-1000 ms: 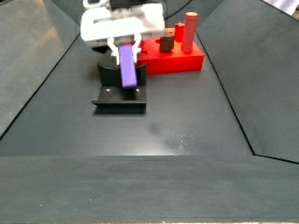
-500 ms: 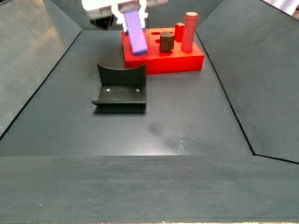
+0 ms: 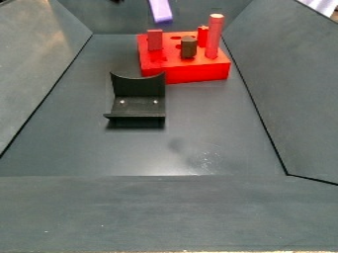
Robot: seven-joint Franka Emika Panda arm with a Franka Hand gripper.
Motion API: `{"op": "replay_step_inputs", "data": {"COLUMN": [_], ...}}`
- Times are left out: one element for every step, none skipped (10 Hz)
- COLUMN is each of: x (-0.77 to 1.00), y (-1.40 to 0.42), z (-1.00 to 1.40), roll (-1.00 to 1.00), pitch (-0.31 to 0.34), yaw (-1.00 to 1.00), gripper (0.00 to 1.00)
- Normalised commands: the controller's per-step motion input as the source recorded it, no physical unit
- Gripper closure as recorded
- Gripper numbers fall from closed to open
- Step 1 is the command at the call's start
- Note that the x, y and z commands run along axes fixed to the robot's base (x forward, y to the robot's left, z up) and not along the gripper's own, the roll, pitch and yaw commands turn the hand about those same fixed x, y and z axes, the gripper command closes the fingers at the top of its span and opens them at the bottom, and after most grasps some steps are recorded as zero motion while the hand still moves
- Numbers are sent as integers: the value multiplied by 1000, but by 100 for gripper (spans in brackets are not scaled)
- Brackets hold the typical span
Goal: Pick up the rectangle object. Move up. Place the rectangle object on the fixture. Regrasp the rectangle object. Move to above the board. Insert the rectangle object.
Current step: Move to above the board.
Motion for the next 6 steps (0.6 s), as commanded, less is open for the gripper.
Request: {"op": "replay_step_inputs", "data": {"x": [-49, -35, -22, -21, -505, -502], "y": [-132, -87, -45, -23, -1000, -1000], "z": [875, 683, 438, 263, 480, 475], "roll": [21, 10, -6, -11, -1000, -1000], "pitch": [-96, -75, -42, -12, -175, -177], "yaw": [31, -4, -39, -56, -97, -96], "gripper": [100, 100, 100, 100, 100, 100]}}
